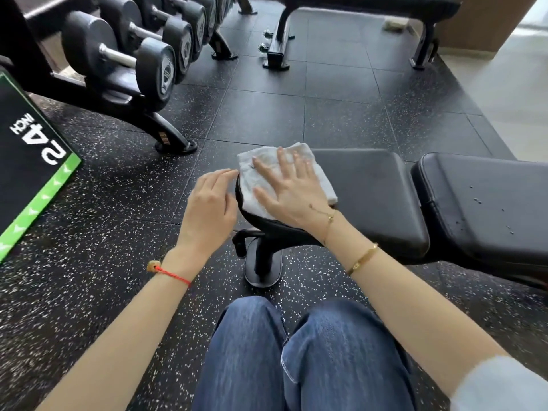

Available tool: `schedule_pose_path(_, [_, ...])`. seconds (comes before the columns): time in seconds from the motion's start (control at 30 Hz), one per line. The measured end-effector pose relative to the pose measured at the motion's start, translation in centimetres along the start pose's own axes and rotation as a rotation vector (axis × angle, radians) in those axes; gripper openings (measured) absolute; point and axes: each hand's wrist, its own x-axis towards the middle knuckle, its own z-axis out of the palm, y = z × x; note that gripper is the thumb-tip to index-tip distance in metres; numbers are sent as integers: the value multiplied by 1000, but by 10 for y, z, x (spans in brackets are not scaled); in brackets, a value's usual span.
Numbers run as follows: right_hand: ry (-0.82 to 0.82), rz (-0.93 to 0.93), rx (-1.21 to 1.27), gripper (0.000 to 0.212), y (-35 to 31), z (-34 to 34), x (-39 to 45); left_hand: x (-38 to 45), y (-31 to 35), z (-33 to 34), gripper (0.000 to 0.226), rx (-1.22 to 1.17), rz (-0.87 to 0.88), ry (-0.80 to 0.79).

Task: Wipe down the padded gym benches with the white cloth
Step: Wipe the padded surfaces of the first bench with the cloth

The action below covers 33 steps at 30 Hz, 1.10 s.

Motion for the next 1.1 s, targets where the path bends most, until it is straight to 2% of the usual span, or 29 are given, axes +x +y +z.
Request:
schedule_pose_path(0.1, [21, -109, 19, 57, 4, 2, -35, 0, 5, -3, 44, -28, -8, 33])
schedule_pose_path(0.17, [40, -96, 16, 57, 27, 1, -62, 3, 10, -3, 43, -43, 6, 45])
schedule_pose_path(0.27, [69, 110, 6, 56, 73, -4, -85, 11, 21, 5, 43, -54, 38, 37])
schedule_pose_path(0.37, [27, 362, 30, 56, 100, -16, -63, 21, 36, 17, 43, -47, 87, 13])
schedule_pose_path(0.43, [20, 407, 32, 56, 97, -19, -50, 29, 45, 26, 42, -44, 103, 3])
schedule_pose_path(0.6, [83, 280, 18, 59, 89, -8, -103, 48, 59, 44, 41, -12, 111, -30])
schedule_pose_path(0.7, [76, 301, 28, 61, 108, -8, -119, 50, 58, 53, 39, 19, 120, -58])
schedule_pose_path(0.83, [45, 463, 87, 57, 153, -18, -58, 46, 55, 60, 39, 61, 131, -48])
schedule_pose_path(0.9, [11, 481, 52, 57, 156, -23, -19, 46, 54, 61, 39, 69, 126, -28])
schedule_pose_path(1.0, [8, 371, 16, 57, 126, -19, 6, 47, 53, 63, 39, 71, 114, -12])
schedule_pose_path(1.1, [88, 238, 42, 56, 102, -11, -28, 47, 51, 65, 41, 76, 123, -6])
